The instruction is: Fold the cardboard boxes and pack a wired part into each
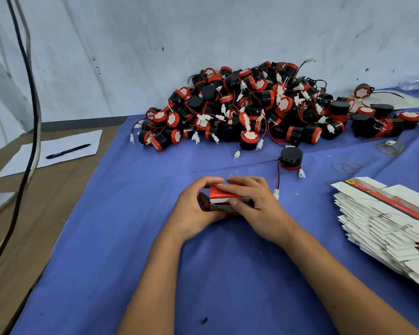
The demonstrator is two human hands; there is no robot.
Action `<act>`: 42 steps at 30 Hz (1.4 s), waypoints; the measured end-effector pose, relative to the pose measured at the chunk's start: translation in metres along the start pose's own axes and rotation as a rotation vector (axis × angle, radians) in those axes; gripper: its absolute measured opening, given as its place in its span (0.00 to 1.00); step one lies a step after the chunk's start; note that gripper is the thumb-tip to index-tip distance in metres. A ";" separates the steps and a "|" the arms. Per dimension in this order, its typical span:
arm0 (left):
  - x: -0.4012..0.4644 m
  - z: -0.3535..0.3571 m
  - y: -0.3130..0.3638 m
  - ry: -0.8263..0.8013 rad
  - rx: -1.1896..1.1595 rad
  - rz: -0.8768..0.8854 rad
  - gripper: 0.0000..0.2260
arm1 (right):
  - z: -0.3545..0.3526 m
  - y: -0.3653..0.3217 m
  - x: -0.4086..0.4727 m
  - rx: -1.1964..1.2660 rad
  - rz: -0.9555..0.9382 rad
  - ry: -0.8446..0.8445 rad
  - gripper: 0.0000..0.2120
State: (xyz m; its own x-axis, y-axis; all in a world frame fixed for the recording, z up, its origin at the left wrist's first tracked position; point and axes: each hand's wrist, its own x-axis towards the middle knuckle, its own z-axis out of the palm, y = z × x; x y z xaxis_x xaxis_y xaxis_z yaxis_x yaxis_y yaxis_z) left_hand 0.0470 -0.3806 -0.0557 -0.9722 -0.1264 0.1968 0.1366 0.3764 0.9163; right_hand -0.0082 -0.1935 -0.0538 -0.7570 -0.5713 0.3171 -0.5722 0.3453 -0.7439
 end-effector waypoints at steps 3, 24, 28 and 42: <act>-0.001 -0.001 -0.001 0.006 -0.061 0.001 0.25 | 0.000 0.002 -0.001 -0.042 0.014 -0.064 0.20; -0.018 0.028 0.001 0.338 0.765 0.346 0.15 | 0.016 -0.008 -0.016 -0.539 -0.195 0.222 0.06; -0.003 0.018 0.007 0.212 0.369 0.042 0.15 | 0.013 -0.012 -0.016 -0.575 -0.169 0.155 0.10; 0.000 0.221 0.224 -0.132 -0.395 0.344 0.13 | -0.246 -0.085 -0.160 -0.730 0.196 0.787 0.19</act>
State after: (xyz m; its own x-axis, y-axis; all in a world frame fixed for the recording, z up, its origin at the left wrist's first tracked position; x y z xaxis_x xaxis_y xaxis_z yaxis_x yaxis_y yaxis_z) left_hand 0.0354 -0.0933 0.0719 -0.8711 0.0687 0.4864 0.4874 -0.0016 0.8732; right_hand 0.0836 0.0515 0.1035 -0.6965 0.0886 0.7121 -0.2724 0.8854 -0.3766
